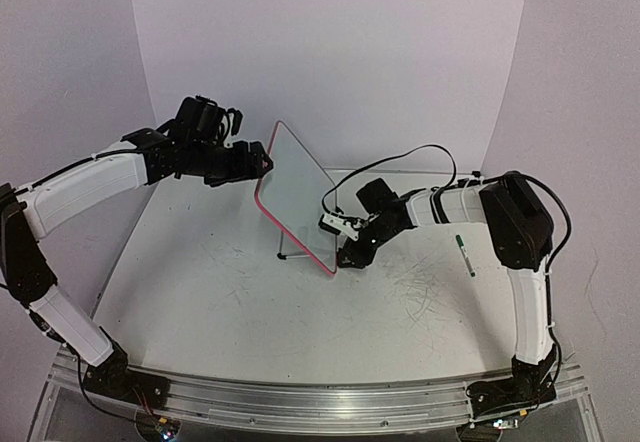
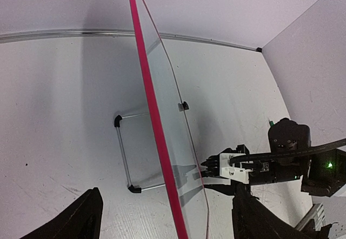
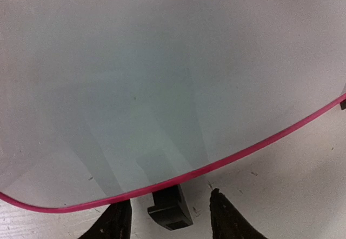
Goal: Write a sentence on the whiteboard
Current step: Adjust the whiteboard stand at the center of the board.
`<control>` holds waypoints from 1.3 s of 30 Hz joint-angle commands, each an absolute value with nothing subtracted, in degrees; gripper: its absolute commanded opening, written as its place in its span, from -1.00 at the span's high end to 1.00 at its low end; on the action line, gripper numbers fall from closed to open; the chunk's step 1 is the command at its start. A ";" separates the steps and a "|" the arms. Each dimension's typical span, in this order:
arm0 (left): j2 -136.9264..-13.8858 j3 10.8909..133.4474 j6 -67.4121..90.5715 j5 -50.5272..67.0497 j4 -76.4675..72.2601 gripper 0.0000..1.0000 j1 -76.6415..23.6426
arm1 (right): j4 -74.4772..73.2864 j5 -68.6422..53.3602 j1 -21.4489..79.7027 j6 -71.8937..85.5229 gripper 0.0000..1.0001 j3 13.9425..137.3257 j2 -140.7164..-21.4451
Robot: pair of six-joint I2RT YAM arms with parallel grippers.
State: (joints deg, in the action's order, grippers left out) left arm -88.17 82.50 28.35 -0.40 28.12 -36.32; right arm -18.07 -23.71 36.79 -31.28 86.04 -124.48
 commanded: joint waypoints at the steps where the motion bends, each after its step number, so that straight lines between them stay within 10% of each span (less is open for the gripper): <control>1: -84.41 84.34 27.45 -3.62 28.05 -0.68 -36.14 | -17.99 -24.28 37.64 -29.96 0.28 88.26 -125.04; 15: -79.28 81.67 27.79 -10.03 27.82 -0.66 -36.12 | 3.07 -17.23 42.78 -18.18 0.99 70.60 -115.96; 39: -61.31 59.90 43.24 -2.41 22.21 -0.74 -36.30 | 3.77 31.92 68.63 44.55 0.98 59.61 -115.77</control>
